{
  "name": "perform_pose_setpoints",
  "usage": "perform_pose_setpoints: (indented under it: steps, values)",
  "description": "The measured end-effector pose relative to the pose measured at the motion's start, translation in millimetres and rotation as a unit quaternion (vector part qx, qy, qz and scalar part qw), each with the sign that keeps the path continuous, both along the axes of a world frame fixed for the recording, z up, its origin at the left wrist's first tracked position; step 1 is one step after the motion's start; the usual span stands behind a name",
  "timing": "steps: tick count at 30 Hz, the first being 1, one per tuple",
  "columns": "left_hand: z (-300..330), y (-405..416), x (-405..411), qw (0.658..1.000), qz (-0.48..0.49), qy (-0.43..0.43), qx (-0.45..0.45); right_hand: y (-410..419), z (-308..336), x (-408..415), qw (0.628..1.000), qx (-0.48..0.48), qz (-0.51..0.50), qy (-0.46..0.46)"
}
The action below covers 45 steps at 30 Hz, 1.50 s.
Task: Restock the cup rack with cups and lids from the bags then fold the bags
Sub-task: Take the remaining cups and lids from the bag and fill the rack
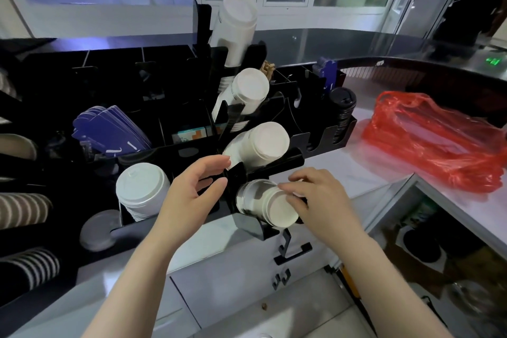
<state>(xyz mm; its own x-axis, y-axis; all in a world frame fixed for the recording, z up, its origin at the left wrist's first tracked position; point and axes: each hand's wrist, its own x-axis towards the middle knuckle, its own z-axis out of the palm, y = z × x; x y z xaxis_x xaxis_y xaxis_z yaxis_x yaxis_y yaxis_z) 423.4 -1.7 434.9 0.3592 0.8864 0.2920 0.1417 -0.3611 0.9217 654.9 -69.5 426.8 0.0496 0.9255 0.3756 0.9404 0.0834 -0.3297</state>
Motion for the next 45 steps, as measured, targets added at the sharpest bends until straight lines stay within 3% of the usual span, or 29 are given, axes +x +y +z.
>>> perform_pose_setpoints:
  steps: [5, 10, 21, 33, 38, 45]
  values:
    - [2.1, 7.3, -2.6, 1.000, 0.001, 0.001, 0.008, 25.7, -3.9, 1.1, 0.997, -0.062, -0.043, 0.008]
    - [8.9, 16.4, -3.1, 1.000, 0.001, -0.005, 0.024, 25.3, 10.4, 5.2, 0.994, -0.096, -0.025, 0.050]
    - [63.2, 51.7, 13.8, 0.994, -0.016, -0.032, 0.104, 55.9, 107.0, 4.3, 0.967, 0.091, 0.033, 0.234]
    - [95.1, 103.4, 15.8, 0.984, 0.018, -0.037, 0.175, 163.7, 145.1, -2.6, 0.934, 0.154, 0.049, 0.319]
    - [102.9, 138.8, 23.2, 0.987, 0.043, -0.053, 0.143, 211.6, 159.8, -5.5, 0.946, 0.106, 0.065, 0.301]
    - [107.2, 196.3, 38.2, 0.997, 0.035, 0.015, 0.072, 255.6, 162.0, -9.3, 0.959, -0.002, 0.123, 0.254]
